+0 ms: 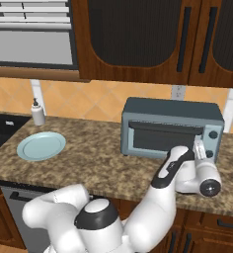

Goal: Pick up the kebab skewer and baguette bread, and place them inside the toaster oven. Close the toaster oven door and start by setting the timer.

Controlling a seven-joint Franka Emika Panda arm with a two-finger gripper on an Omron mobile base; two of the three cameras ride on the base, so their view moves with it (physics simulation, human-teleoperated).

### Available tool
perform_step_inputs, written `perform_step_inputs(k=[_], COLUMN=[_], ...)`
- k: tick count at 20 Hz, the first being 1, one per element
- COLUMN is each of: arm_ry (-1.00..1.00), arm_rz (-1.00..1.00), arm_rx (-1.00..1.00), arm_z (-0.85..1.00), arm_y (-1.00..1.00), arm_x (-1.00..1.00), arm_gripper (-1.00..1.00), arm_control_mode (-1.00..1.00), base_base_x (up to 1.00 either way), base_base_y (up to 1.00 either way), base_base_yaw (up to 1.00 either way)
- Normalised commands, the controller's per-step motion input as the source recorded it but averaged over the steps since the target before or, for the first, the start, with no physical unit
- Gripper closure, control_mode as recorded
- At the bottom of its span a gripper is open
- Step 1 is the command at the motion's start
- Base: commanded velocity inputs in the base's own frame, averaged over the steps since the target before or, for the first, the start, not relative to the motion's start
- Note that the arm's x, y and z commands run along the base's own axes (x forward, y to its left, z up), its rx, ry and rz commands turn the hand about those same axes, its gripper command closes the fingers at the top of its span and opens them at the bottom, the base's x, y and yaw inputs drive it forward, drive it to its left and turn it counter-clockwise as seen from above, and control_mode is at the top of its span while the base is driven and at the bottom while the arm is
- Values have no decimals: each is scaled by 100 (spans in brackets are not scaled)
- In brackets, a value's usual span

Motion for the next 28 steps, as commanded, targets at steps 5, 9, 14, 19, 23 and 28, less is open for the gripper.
perform_step_inputs(k=[5,9,14,19,23,28], arm_ry=[0,0,0,0,0,0], arm_rz=[0,0,0,0,0,0], arm_rx=[3,5,3,0,1,0], arm_z=[-3,0,0,0,0,-3], arm_y=[0,-14,-8,-4,0,-6], arm_x=[18,13,0,3,12,9], arm_gripper=[-100,-100,-100,-100,-100,-100], arm_control_mode=[-100,-100,-100,-100,-100,-100], base_base_x=[0,0,0,0,0,0], base_base_y=[0,0,0,0,0,0], base_base_yaw=[0,0,0,0,0,0])
